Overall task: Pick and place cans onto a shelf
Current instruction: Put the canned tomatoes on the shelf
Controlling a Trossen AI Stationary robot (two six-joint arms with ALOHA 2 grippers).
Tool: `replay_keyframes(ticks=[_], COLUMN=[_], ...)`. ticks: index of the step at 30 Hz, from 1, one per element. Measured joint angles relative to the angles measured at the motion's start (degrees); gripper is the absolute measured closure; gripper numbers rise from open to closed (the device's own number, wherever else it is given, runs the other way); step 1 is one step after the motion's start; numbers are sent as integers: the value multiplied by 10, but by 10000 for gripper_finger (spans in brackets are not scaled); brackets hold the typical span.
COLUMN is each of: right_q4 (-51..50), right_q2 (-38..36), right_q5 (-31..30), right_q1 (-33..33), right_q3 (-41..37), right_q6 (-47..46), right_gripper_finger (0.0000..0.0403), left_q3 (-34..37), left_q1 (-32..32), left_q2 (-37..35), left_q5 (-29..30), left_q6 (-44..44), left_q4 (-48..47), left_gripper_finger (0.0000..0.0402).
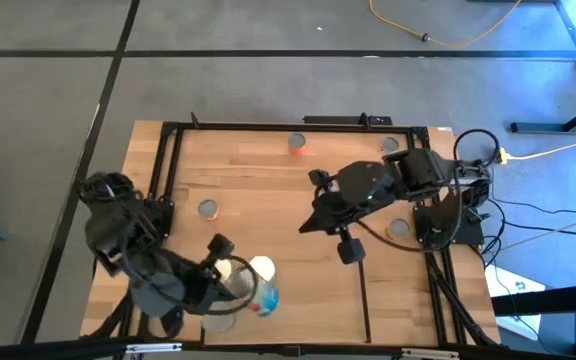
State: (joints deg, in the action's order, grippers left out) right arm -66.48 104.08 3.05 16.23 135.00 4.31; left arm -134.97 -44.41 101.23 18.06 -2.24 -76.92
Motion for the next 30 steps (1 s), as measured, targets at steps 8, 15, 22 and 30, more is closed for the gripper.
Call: replay_keyframes(ticks=[8,15,22,30], right_q4=[28,28,25,24], right_q2=[-13,-13,-13,-13], right_q5=[-6,-6,-4,-4], right_q1=[0,0,0,0], right_q3=[0,0,0,0], right_q6=[24,24,24,24], right_gripper_finger=[402,402,402,402], left_q3=[0,0,-1,0], left_q1=[16,16,19,13], left_q2=[49,75,95,121], left_q5=[-25,-29,-57,-68], left_q6=[27,24,-19,-41], left_q4=[-2,-8,-30,-61], left_gripper_finger=[401,401,401,401])
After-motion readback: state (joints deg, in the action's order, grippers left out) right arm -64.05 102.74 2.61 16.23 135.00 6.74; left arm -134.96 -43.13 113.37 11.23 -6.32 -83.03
